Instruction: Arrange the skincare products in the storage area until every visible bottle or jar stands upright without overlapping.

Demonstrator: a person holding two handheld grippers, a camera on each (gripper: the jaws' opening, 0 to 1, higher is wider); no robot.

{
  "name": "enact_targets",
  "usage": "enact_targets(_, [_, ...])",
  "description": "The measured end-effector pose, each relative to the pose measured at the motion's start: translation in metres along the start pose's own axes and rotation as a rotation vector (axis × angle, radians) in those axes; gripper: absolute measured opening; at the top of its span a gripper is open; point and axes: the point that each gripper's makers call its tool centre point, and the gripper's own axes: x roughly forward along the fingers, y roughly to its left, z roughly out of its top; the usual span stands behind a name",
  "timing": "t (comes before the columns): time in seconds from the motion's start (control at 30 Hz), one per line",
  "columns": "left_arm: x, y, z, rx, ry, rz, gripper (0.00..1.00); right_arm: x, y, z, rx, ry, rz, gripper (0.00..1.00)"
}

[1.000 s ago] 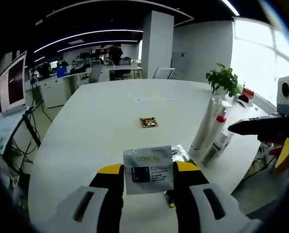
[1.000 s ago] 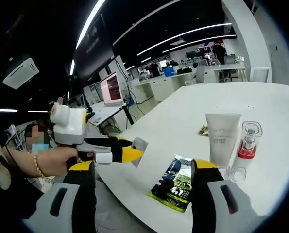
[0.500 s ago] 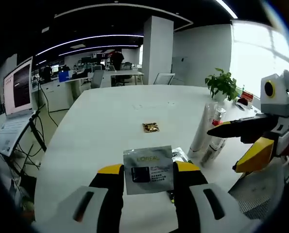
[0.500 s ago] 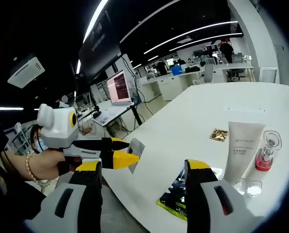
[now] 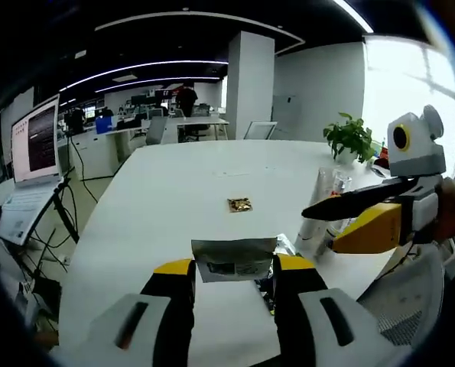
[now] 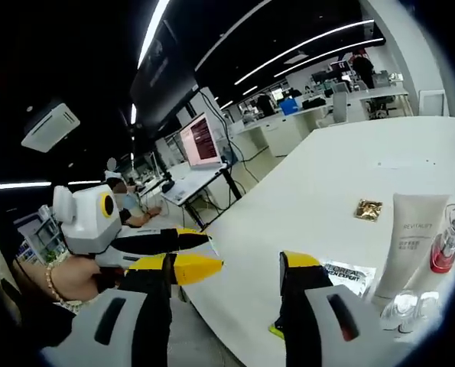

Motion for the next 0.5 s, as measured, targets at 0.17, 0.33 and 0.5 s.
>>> enact_targets(0.17, [-0.001, -0.004, -0.004, 0.015, 0.01, -0.005, 0.38, 0.008, 0.004, -0.003, 0.005, 0.018, 0.014, 0.5])
enact_targets(0.33, [-0.002, -0.004, -0.003, 0.044, 0.011, -0.007, 0.38, 0.018, 0.01, -0.004, -0.069, 0.064, 0.02, 0.3])
enact_targets(0.5, [-0.002, -0.006, -0.002, 0.061, 0.007, -0.011, 0.38, 0.026, 0.016, -0.01, -0.081, 0.098, 0.051, 0.24])
